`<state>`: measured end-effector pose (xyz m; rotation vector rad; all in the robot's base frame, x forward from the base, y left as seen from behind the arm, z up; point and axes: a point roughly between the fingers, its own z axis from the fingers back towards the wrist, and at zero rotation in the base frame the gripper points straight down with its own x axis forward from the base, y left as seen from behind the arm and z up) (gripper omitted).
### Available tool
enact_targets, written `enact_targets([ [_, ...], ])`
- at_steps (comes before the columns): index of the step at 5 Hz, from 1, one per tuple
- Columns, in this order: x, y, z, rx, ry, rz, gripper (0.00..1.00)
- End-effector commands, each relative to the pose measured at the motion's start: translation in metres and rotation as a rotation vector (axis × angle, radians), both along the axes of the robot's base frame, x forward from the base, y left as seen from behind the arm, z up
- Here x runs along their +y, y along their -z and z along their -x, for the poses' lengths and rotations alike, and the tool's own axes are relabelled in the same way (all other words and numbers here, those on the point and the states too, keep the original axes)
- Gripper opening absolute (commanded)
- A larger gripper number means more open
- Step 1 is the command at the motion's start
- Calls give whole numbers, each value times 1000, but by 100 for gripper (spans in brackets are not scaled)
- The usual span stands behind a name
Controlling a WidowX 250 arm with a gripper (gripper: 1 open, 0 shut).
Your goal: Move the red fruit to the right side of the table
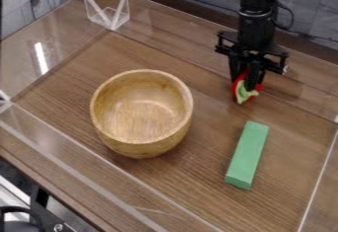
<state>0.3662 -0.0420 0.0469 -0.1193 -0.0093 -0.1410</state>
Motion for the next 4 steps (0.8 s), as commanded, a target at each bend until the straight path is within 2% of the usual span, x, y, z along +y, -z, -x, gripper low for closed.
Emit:
enact_targets([
  [1,4,-32,-8,-74,-9,19,100],
  [2,4,-39,-11,-81,1,34,100],
  [4,10,-66,-11,-122,35,57,100],
])
